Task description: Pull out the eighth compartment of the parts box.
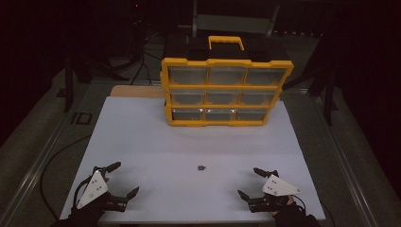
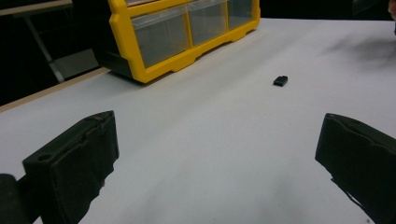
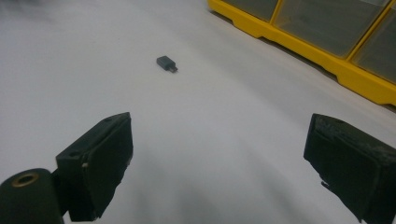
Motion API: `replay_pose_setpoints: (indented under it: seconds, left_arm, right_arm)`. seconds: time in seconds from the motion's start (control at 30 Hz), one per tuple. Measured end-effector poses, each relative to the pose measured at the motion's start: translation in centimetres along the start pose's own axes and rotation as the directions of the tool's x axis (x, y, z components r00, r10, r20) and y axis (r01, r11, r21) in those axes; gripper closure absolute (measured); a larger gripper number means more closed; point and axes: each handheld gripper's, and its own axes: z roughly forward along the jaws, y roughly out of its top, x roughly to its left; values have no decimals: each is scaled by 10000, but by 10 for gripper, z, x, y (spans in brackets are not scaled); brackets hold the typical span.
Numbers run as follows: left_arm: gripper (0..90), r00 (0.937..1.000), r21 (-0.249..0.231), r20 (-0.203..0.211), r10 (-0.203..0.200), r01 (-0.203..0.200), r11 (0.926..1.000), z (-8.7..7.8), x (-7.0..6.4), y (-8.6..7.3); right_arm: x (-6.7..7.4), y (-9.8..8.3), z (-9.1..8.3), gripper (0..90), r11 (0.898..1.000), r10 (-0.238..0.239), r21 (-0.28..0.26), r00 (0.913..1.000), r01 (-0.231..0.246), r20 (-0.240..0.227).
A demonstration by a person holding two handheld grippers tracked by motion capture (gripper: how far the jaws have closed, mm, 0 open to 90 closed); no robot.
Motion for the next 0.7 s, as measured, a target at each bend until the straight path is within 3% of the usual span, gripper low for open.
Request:
replay_pose_setpoints:
  seconds: [0.4,0.6,0.7]
  left_arm:
    - [0,9994,203,-40,337,-337,9992,1,-3,0]
    - [0,9996,71,212,161,-162,9998,3,-4,2]
    - [0,9986,276,338,412,-422,9987,6,-8,1]
  right_arm:
    - [0,0,-1,83,10000,-7,-75,10000,7,89]
    - [1,1,-2,82,9999,-85,-90,9998,87,192]
    - [1,2,-2,82,9999,-104,-122,9997,106,226]
